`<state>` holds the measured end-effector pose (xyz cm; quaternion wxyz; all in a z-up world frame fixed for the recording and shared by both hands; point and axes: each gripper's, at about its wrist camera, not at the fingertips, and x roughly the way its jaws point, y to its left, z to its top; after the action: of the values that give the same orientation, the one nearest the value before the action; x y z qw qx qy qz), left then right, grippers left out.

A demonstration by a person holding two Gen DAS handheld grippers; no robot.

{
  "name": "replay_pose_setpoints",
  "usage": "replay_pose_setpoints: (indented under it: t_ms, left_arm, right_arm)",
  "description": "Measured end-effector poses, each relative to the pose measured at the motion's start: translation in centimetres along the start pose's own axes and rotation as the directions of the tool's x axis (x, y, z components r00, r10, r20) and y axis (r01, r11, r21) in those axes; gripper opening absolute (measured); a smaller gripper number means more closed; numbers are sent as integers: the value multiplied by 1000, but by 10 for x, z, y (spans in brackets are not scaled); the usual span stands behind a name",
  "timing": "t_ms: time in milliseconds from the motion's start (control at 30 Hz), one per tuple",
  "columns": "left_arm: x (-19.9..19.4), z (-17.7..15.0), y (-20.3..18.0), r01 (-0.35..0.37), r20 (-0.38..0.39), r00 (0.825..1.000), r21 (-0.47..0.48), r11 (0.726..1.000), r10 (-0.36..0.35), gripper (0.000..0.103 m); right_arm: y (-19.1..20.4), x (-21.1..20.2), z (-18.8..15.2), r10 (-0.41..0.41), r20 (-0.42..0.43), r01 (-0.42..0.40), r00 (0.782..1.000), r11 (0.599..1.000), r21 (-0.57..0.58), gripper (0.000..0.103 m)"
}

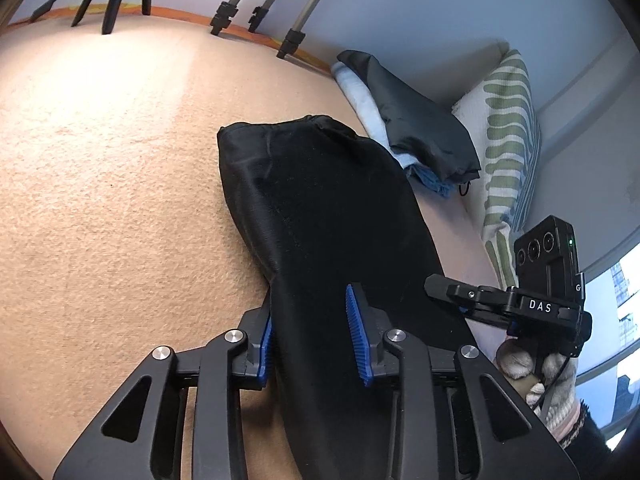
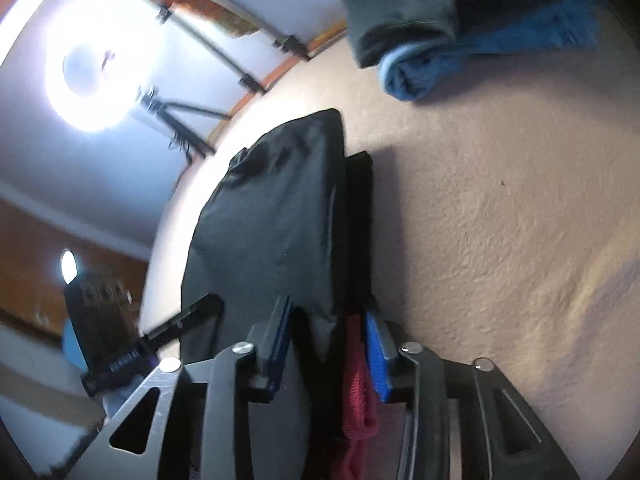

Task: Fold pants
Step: 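Grasp the folded black bundle with the left gripper while the right gripper grasps its other side, then lift and carry the bundle with both grippers toward the clothes stack by the pillow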

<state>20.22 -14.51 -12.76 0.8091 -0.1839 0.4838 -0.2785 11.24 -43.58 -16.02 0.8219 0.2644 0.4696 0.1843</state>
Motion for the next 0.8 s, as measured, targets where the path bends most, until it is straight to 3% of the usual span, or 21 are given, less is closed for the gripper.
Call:
replay_pose_setpoints:
  t_ms: [133,300,400,467,500,600,667,800]
  left_arm:
    - [-6,0,-10,-9,27,1000,28,1000,8,19]
    - [-8,-2,-15,-29,39,999,67,997,26,18]
    - [-9,-2,-13,-32,41,999,66,997,29,18]
    - [-8,-2,-11,-30,38,999,63,998,28,18]
    - [-8,-2,-10,-29,36,999,60,998,27,18]
    - [-4,-2,-8,-19,24,1000,51,998,18,18]
    - [-1,-2,-6,-16,19,1000,46,999,15,18]
    - [-2,-1,-5,-16,24,1000,34,999,15,17]
  right_arm:
    - [15,-12,0,-3,48,5,999,999,-38,10]
    - [27,-17,-2,-32,63,39,997,994,-101,8]
    - [29,-11,-3,-121,50,127,991,980,-156,28]
    - [26,-6,-5,-177,43,182,983,966,-184,48]
    - [22,-2,-6,-185,14,184,983,966,-183,52]
    - [16,-2,-4,-92,-21,87,996,980,-181,58]
    - [15,7,-2,-31,-37,24,999,986,-168,42]
    - [25,11,0,-49,0,49,999,987,-154,27]
